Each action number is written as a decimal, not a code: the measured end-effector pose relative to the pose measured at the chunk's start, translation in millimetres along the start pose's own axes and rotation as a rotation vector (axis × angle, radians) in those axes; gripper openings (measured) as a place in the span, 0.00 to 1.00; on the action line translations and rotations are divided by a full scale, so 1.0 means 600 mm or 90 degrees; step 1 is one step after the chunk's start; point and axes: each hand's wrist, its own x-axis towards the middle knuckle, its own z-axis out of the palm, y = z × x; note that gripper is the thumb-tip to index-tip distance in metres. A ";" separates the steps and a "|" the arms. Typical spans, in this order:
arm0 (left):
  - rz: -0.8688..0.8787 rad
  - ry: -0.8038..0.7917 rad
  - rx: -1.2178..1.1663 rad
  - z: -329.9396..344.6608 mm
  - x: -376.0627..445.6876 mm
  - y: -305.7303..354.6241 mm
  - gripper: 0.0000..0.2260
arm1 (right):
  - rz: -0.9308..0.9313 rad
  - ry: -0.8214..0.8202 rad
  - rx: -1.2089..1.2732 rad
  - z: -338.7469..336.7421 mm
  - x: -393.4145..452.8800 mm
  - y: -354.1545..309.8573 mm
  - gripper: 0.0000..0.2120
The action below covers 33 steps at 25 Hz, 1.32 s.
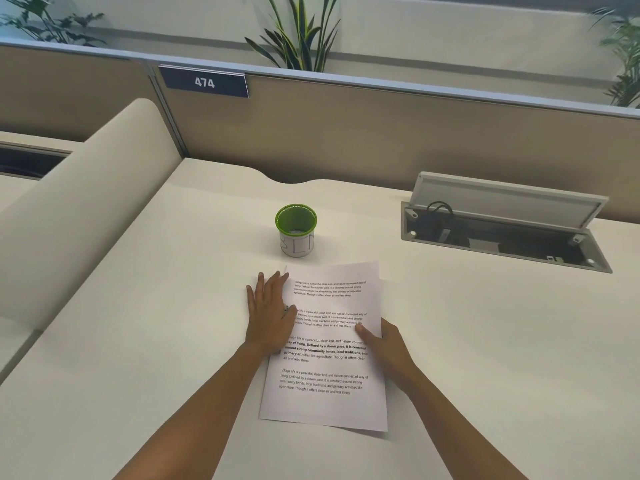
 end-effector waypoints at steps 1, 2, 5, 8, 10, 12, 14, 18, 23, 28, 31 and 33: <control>-0.001 0.001 -0.003 0.000 -0.001 0.001 0.31 | 0.001 -0.001 0.001 0.000 -0.001 -0.001 0.15; -0.002 0.001 -0.003 0.000 -0.001 0.002 0.31 | 0.002 -0.001 0.002 0.000 -0.001 -0.001 0.15; 0.002 0.009 0.025 0.002 0.000 -0.001 0.30 | 0.007 0.000 0.005 0.001 0.001 0.000 0.16; 0.005 0.018 0.048 0.005 0.001 0.001 0.30 | -0.003 0.005 -0.007 0.001 0.003 0.004 0.15; 0.005 0.008 0.042 0.004 0.001 0.001 0.29 | -0.005 0.011 -0.014 0.002 0.005 0.008 0.15; 0.005 -0.001 0.038 0.004 0.002 -0.001 0.30 | -0.008 0.014 -0.016 0.003 0.005 0.008 0.15; 0.007 -0.003 0.040 0.005 0.002 -0.001 0.30 | -0.018 0.015 -0.020 0.003 0.006 0.008 0.15; -0.015 0.023 0.079 0.006 -0.003 0.002 0.26 | -0.026 0.011 -0.024 0.001 0.004 0.007 0.16; -0.017 0.042 0.196 -0.001 -0.008 0.020 0.25 | -0.039 0.011 -0.024 -0.002 -0.001 0.001 0.16; 0.037 0.037 0.352 0.003 -0.012 0.042 0.20 | -0.061 0.017 -0.033 -0.003 -0.005 -0.003 0.16; 0.028 0.033 0.370 0.000 -0.010 0.047 0.18 | -0.063 0.019 -0.026 -0.006 -0.008 -0.001 0.16; 0.029 0.027 0.385 -0.002 -0.010 0.046 0.18 | -0.070 0.017 -0.016 -0.015 -0.017 0.005 0.15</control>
